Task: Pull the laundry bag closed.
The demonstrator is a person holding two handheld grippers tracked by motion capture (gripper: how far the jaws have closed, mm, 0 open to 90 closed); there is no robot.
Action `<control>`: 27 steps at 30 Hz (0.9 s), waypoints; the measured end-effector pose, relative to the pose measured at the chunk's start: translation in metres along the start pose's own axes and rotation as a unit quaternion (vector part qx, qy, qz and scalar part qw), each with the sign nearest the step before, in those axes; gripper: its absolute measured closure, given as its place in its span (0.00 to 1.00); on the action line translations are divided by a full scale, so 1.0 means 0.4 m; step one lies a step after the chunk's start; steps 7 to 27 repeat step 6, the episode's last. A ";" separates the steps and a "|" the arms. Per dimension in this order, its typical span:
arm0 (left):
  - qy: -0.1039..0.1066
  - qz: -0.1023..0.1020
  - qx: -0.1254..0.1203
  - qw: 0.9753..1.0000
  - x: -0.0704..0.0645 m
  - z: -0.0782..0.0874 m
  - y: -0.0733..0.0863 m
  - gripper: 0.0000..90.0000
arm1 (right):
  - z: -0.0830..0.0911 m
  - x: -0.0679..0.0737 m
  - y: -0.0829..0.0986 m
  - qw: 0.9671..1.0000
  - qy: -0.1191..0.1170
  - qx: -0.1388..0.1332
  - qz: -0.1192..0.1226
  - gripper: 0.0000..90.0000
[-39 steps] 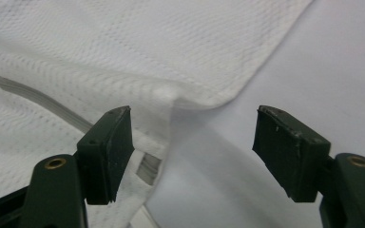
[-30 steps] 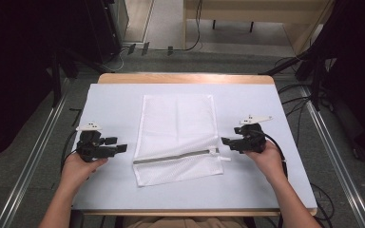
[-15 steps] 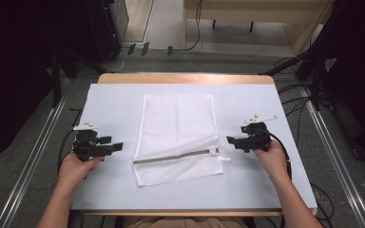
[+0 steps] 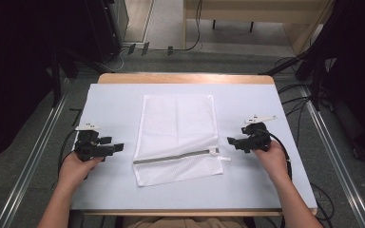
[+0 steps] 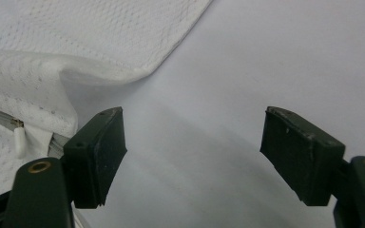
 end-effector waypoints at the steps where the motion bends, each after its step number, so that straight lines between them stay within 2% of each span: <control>1: -0.002 -0.001 0.000 1.000 0.001 -0.001 0.001 0.32 | -0.001 0.000 0.002 1.000 0.001 0.003 0.002 0.27; 5: -0.009 -0.001 0.003 1.000 0.004 -0.007 0.004 0.30 | -0.007 -0.002 0.007 1.000 0.003 0.008 0.005 0.26; 6: -0.012 -0.002 0.004 1.000 0.006 -0.008 0.005 0.28 | -0.009 -0.005 0.007 1.000 0.011 0.006 0.012 0.26; 27: -0.012 -0.002 0.004 1.000 0.006 -0.008 0.005 0.28 | -0.009 -0.005 0.007 1.000 0.011 0.006 0.012 0.26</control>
Point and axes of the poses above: each handheld gripper's, and its own axes: z roughly backward along the jaws, y roughly out of its underside, x roughly to its left, the point moved 7 cm from there along -z, roughly forward along the jaws, and after that the axes turned 1 degree about -y, right-handed, at the moved point
